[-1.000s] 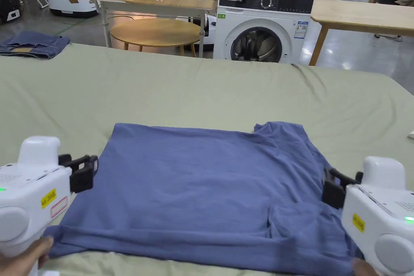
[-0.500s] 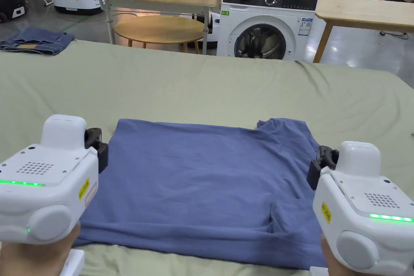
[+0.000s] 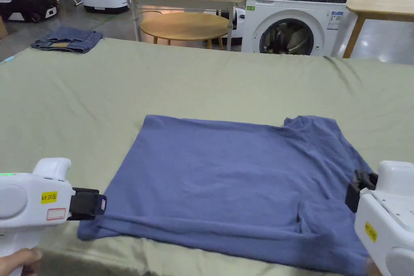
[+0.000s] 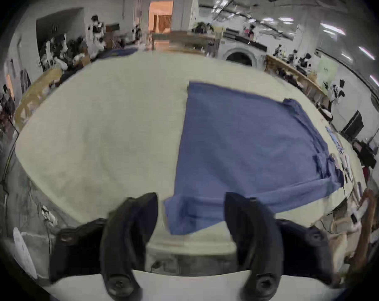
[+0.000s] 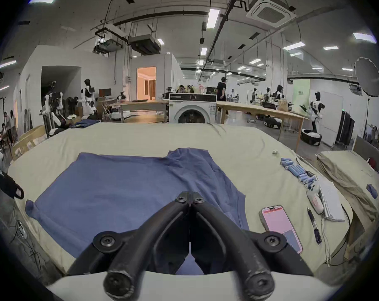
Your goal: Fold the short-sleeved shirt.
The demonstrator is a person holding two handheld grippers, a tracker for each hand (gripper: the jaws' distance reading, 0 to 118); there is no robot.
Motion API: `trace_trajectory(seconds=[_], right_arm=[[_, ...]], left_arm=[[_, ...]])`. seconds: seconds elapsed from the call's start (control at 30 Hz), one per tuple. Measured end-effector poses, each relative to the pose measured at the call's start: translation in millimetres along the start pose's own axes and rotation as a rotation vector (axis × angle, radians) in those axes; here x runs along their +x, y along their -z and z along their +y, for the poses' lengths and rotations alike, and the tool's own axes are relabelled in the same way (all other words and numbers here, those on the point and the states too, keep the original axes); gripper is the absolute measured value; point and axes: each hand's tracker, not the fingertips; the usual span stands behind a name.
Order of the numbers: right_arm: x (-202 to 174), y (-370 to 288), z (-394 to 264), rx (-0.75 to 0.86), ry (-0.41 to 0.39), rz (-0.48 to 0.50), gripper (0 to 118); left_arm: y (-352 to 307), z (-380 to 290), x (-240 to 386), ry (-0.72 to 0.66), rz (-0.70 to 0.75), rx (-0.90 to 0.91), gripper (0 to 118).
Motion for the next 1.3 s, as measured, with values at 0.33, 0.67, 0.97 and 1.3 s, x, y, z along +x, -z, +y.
trace_trajectory(seconds=[0.33,0.67,0.97,1.3], right_arm=[[11,1,-8,-0.070,-0.024,0.008,0],[48,9,-17,-0.181,-0.039,-0.008,0],[57,5,-29,-0.453,-0.111,-0.045,62],[81,32,-73,-0.690,0.021,0.026,50]], left_arm=[[50,-28,4,-0.011,0.156,-0.082,67],[45,-28,9,0.034,0.043,-0.066,0],[37,-24,-2,0.004,0.000,-0.060,0],[41,-27,-2,0.002,-0.004,-0.060,0]])
